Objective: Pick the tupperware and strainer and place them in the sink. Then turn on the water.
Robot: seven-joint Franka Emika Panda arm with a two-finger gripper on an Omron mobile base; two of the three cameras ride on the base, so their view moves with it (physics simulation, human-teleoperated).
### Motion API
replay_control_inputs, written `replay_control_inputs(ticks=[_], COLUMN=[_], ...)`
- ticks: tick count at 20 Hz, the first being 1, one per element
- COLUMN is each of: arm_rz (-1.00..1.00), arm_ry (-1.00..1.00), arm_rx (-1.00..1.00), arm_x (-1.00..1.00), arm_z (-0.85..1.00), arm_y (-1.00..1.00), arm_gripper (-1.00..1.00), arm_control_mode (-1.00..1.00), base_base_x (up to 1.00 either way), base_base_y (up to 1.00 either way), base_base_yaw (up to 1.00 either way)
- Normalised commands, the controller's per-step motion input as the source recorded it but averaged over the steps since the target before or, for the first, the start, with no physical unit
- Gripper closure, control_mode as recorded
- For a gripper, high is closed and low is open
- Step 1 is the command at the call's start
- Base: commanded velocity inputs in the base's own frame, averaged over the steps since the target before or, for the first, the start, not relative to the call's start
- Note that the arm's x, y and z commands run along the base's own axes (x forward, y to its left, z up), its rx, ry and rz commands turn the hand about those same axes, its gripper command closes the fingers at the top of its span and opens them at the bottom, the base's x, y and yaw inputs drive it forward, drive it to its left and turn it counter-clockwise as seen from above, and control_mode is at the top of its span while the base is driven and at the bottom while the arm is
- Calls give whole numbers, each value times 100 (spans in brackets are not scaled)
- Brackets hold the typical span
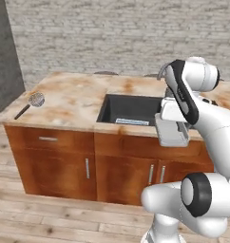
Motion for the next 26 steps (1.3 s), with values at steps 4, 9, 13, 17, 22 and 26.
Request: replay_control_inputs(ticks=[4, 9, 13, 17, 22, 26], arm_rz=[0, 0, 0, 0, 0, 0], arm_ry=[0, 0, 0, 0, 0, 0], arm_rx=[0, 0, 0, 0, 0, 0], arm_x=[0, 0, 0, 0, 0, 0], arm_z=[0, 0, 0, 0, 0, 0], arm_y=[0, 0, 0, 0, 0, 0], arm_gripper=[100, 100, 100, 100, 100, 100], arm_control_mode=[100, 100, 100, 100, 100, 100], base_base_x=[78, 93, 100, 95, 79, 37], base_base_y=[94, 75, 16, -53, -43, -8], base_base_yaw=[-36, -25, -7, 0, -6, -8])
